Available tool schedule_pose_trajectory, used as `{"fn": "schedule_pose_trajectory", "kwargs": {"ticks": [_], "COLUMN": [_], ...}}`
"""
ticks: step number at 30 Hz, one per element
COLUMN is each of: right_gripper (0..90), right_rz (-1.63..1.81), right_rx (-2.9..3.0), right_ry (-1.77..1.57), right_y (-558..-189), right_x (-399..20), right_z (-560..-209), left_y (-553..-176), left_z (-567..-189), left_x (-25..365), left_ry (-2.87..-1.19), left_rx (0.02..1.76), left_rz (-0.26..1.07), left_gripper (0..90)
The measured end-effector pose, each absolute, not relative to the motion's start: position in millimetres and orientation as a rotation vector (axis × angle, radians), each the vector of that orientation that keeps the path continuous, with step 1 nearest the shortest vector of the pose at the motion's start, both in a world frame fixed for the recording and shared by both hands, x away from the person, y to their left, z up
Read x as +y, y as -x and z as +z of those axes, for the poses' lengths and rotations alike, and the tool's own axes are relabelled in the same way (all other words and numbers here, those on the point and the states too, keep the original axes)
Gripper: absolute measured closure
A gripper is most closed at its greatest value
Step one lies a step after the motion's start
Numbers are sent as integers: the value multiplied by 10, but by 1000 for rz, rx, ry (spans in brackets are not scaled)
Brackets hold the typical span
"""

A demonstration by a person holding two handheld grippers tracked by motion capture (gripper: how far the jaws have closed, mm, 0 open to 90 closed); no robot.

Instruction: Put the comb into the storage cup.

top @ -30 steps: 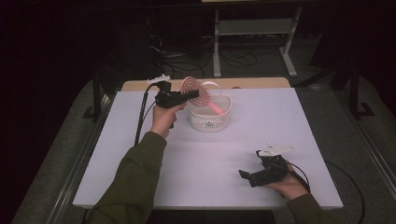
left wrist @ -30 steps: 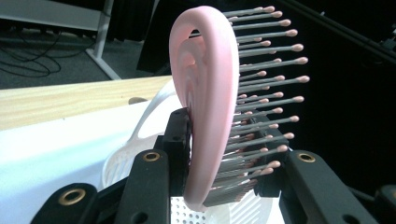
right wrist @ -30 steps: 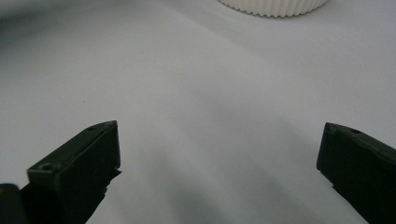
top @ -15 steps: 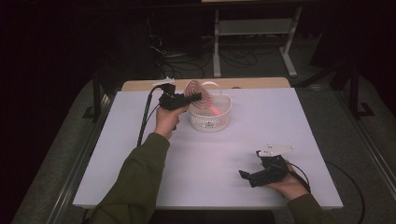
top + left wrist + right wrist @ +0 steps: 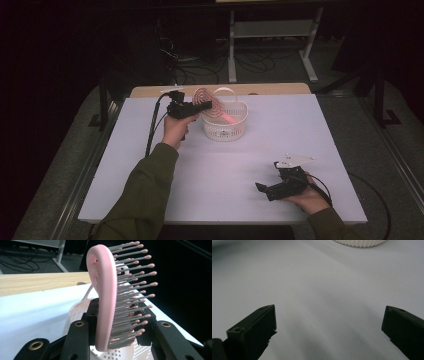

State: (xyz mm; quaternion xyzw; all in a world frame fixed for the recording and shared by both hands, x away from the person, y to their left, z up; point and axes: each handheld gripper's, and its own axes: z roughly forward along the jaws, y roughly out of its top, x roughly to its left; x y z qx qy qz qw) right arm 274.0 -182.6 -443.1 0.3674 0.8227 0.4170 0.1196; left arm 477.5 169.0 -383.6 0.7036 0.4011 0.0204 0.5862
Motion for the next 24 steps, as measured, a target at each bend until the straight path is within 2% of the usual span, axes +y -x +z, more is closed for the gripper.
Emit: {"fn": "schedule_pose_trajectory", "kwargs": {"ticks": [11, 24], "right_gripper": [0, 0], "right_rz": [1210, 1202], "right_rx": [2405, 2411], "right_ry": [-1070, -1063], "right_y": [-2741, -2740], "right_x": [-1820, -1814], "right_z": [-4429, -4434], "left_y": [-4766, -4734], "left_z": [-3852, -3827], "left_x": [1715, 1738], "left_ry": [-1657, -1714], "left_rx": [942, 930], "left_rz": [75, 160], "left_gripper": [612, 505]}}
